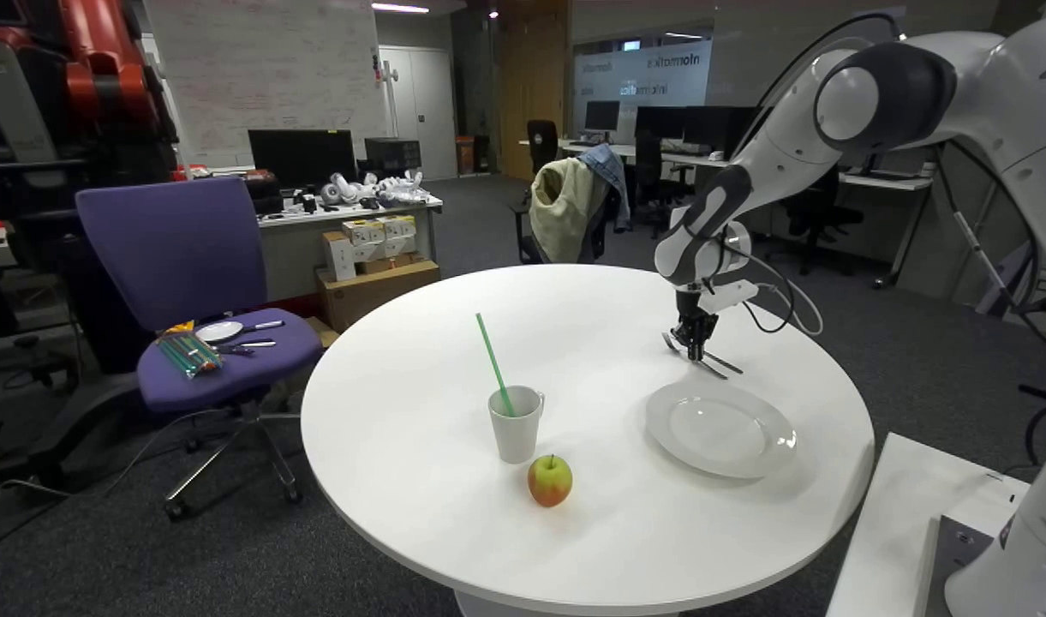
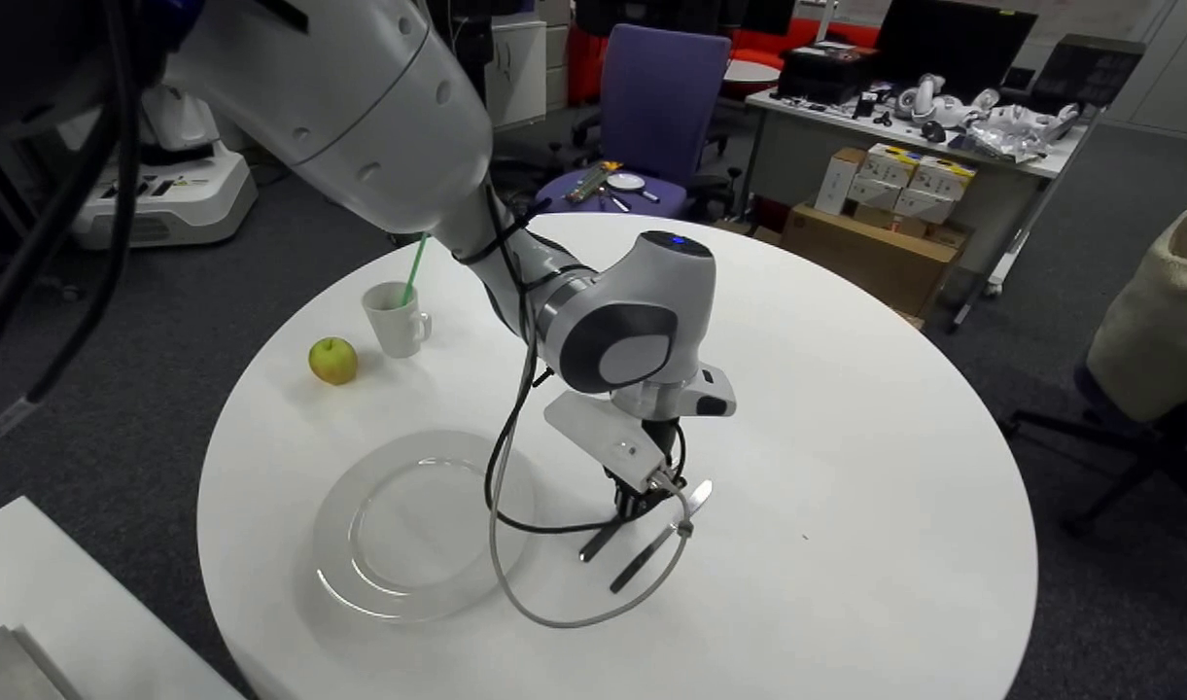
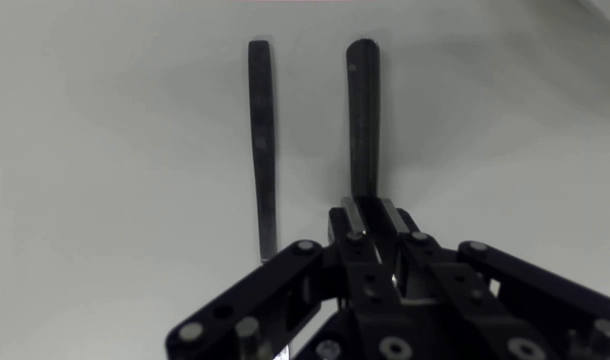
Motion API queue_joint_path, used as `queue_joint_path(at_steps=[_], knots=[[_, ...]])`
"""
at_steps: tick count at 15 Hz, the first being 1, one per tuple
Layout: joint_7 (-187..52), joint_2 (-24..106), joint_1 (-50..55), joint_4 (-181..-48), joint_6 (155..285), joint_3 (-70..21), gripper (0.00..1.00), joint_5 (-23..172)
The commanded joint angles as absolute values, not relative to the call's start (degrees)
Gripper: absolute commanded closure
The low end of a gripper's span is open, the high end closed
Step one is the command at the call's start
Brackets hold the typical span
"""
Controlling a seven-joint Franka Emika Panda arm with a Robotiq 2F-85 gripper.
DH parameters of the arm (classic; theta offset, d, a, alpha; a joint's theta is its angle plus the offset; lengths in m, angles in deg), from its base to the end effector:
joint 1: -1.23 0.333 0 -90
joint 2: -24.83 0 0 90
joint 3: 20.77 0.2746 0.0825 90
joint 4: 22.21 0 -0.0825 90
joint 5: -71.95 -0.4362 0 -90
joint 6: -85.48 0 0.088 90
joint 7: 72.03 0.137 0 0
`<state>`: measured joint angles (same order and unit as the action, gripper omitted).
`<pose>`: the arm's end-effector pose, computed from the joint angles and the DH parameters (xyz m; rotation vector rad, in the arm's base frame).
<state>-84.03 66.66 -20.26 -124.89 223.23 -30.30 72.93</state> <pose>0.5443 -0.3352 0.0352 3.0278 -0.4312 -0.2251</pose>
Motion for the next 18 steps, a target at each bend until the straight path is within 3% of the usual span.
queue_joint_path(at_steps=[1,4,5,13,14,16,18], knots=[[-81.90,62.40,-18.64,-131.99,228.38,-30.84,0.97,73.12],[-81.01,62.40,-18.17,-132.45,229.11,-30.86,0.97,72.96],[-80.71,62.52,-17.96,-132.35,228.72,-30.95,0.67,73.07],[-79.16,63.06,-17.45,-132.48,227.77,-31.18,0.10,72.97],[-79.73,62.96,-17.64,-132.56,227.15,-30.98,0.51,72.96],[-82.99,62.89,-18.95,-132.03,224.95,-29.50,0.47,72.44],[-86.67,62.65,-20.25,-131.59,222.34,-27.84,0.62,71.63]])
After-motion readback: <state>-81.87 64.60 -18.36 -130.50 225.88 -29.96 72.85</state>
